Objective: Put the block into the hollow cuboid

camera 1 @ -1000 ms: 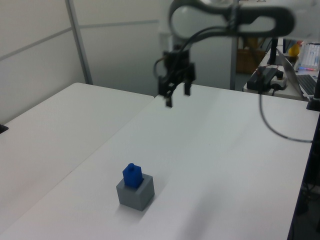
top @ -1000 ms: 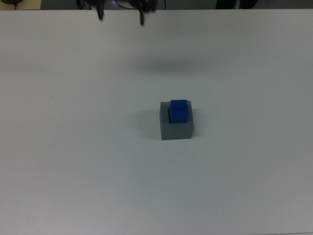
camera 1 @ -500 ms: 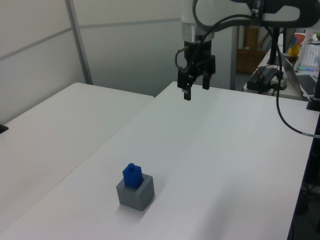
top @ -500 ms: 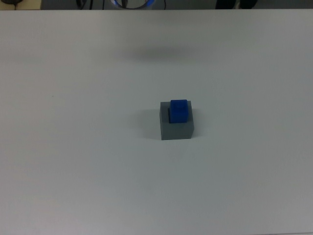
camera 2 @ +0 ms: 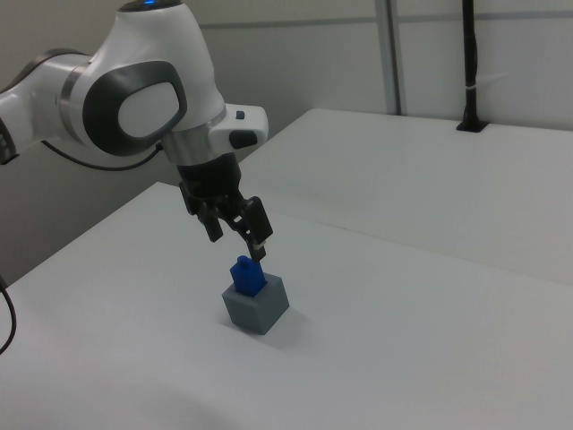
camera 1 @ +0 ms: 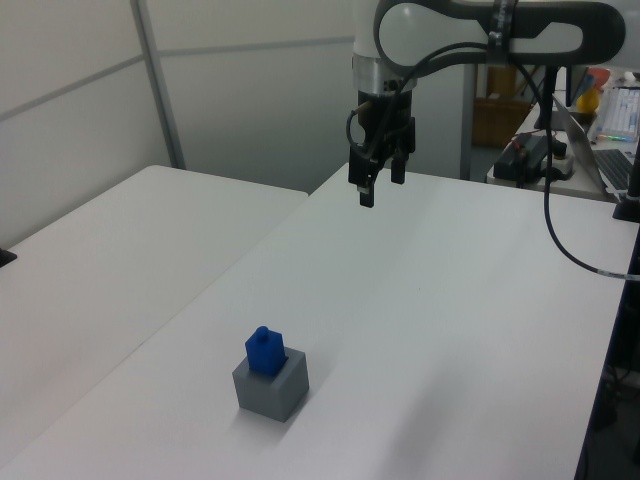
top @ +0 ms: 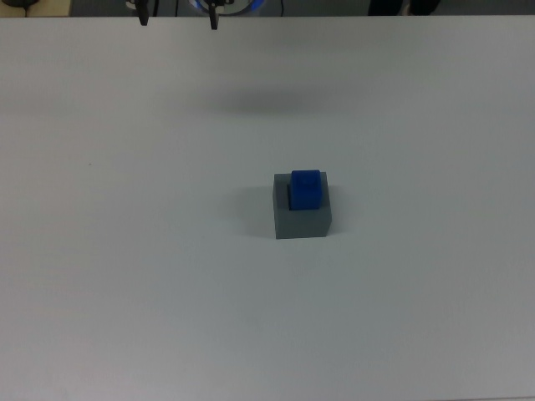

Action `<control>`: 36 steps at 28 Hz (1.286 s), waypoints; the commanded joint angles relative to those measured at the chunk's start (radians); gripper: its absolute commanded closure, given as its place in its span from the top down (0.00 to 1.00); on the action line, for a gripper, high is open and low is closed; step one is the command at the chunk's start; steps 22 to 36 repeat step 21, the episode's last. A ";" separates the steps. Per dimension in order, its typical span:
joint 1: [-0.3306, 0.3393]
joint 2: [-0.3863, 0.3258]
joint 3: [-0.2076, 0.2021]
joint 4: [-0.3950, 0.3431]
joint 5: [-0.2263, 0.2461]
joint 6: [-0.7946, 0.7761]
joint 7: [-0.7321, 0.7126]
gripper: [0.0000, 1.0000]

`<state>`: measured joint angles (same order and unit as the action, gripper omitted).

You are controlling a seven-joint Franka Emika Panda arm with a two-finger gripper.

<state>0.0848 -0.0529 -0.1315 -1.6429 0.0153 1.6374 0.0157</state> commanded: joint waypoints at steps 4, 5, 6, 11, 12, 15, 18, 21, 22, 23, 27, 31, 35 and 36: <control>-0.011 -0.008 0.001 -0.014 -0.018 0.022 -0.074 1.00; -0.011 -0.008 0.001 -0.014 -0.018 0.019 -0.074 1.00; -0.011 -0.008 0.001 -0.012 -0.018 0.019 -0.074 1.00; -0.011 -0.011 0.001 -0.014 -0.018 0.016 -0.071 1.00; -0.010 -0.010 0.003 -0.014 -0.018 0.016 -0.071 1.00; -0.010 -0.010 0.003 -0.014 -0.017 0.018 -0.071 1.00; -0.010 -0.007 0.003 -0.014 -0.018 0.019 -0.071 1.00; -0.010 -0.007 0.003 -0.014 -0.017 0.019 -0.069 1.00; -0.010 -0.007 0.003 -0.014 -0.017 0.019 -0.069 1.00; -0.010 -0.007 0.003 -0.014 -0.017 0.019 -0.069 1.00; -0.010 -0.007 0.003 -0.014 -0.017 0.019 -0.069 1.00; -0.010 -0.007 0.003 -0.014 -0.017 0.019 -0.069 1.00; -0.010 -0.007 0.003 -0.014 -0.017 0.019 -0.069 1.00; -0.010 -0.007 0.003 -0.014 -0.017 0.019 -0.069 1.00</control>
